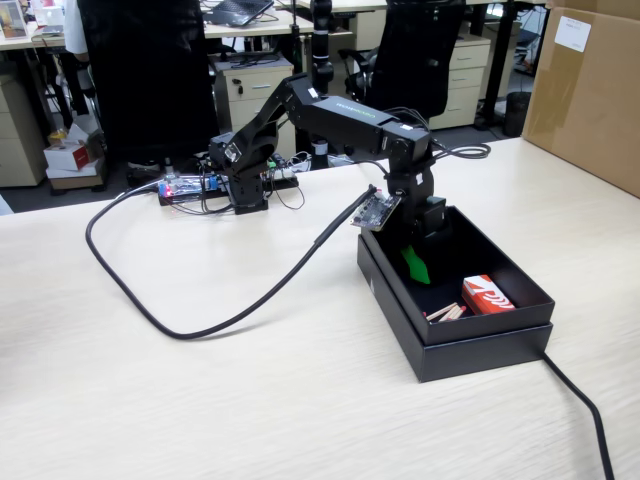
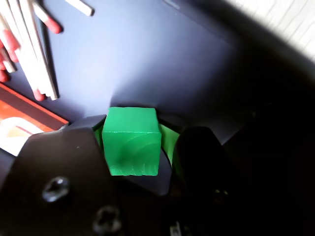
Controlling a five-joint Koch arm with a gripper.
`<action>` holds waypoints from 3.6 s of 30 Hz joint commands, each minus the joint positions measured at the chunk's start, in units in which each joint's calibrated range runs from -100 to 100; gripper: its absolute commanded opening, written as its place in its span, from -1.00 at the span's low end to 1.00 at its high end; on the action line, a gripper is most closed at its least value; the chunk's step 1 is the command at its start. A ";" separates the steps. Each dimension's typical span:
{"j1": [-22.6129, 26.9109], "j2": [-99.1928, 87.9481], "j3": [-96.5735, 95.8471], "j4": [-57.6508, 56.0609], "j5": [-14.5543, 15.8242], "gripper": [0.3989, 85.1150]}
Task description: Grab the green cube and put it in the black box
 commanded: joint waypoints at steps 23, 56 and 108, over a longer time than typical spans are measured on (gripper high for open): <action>-13.19 -92.96 -48.60 10.38 -1.90 0.12; -20.07 -121.76 -124.75 51.16 -7.18 0.22; -20.81 -121.76 -127.38 51.16 -7.33 0.17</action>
